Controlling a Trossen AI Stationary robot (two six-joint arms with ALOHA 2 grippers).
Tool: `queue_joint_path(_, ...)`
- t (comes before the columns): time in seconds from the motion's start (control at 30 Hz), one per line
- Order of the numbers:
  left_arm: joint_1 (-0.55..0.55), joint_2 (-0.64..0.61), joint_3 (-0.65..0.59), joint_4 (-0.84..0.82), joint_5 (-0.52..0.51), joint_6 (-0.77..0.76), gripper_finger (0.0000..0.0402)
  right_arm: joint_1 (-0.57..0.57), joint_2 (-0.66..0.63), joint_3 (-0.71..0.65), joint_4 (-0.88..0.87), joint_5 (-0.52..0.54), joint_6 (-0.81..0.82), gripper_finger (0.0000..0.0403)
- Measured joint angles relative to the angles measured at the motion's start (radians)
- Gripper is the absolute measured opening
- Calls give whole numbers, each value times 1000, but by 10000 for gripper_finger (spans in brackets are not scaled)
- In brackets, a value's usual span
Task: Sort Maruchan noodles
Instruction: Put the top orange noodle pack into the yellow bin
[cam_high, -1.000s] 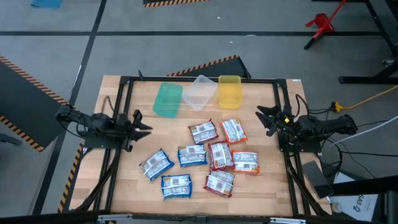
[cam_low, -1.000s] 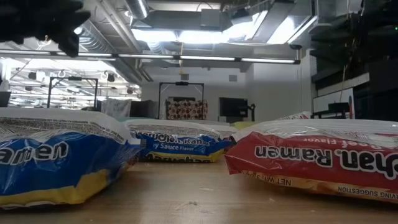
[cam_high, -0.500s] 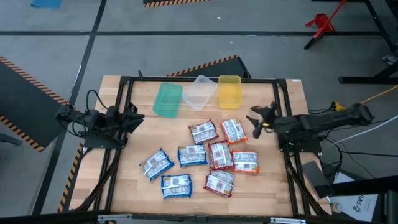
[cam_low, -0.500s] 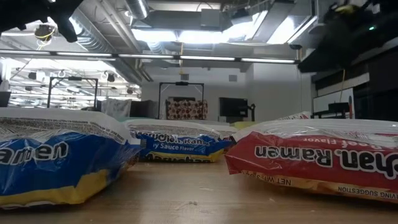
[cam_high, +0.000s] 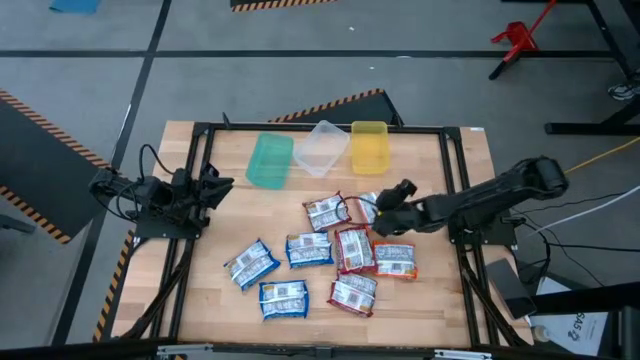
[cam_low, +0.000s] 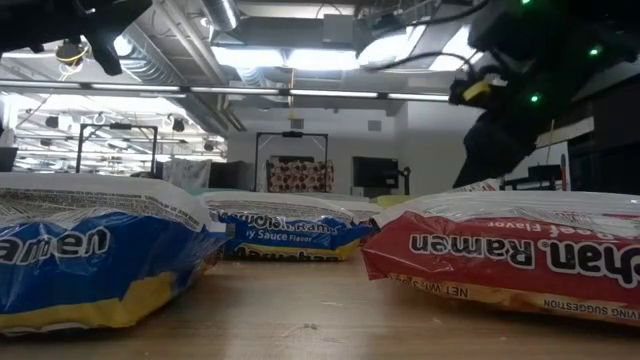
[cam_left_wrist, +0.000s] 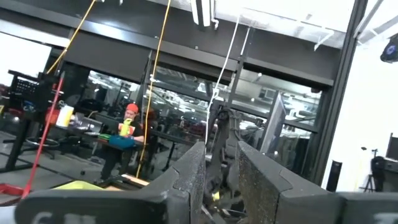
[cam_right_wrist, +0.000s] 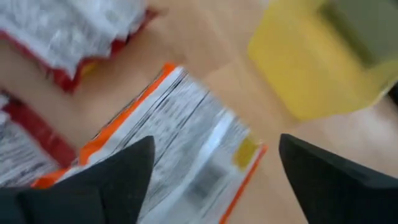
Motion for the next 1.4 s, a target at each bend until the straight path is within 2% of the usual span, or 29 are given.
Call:
queue_joint_path(0.17, 0, 0, 0, -1, 0, 26, 89, 0, 64, 95, -140, -21, 105, 362)
queue_joint_path(0.3, 0, 0, 0, -1, -22, 27, 90, 28, 38, 97, -186, 1, 260, 361)
queue_joint_path(0.37, 0, 0, 0, 2, -54, 14, 90, 74, 9, 81, -197, 43, 354, 359)
queue_joint_path(0.53, 0, 0, 0, 5, -115, -32, 90, 195, -70, 24, -184, 230, 539, 354)
queue_joint_path(0.6, 0, 0, 0, 7, -127, -50, 90, 214, -96, -4, -166, 234, 531, 353)
queue_joint_path(0.73, 0, 0, 0, 1, -135, -56, 90, 218, -144, -65, -75, 176, 391, 353)
queue_joint_path(0.87, 0, 0, 0, -10, -184, -58, 90, 216, -252, -193, 191, 108, 262, 353)
queue_joint_path(0.97, 0, 0, 0, -15, -207, -53, 90, 204, -371, -268, 372, 103, 177, 353)
queue_joint_path(1.1, 0, 0, 0, -21, -210, -52, 90, 155, -530, -284, 323, 138, 92, 353)
queue_joint_path(1.17, 0, 0, 0, -26, -213, -52, 90, 130, -568, -282, 282, 134, 83, 353)
queue_joint_path(1.4, 0, 0, 0, -26, -221, -54, 90, 117, -488, -284, 188, 157, 171, 353)
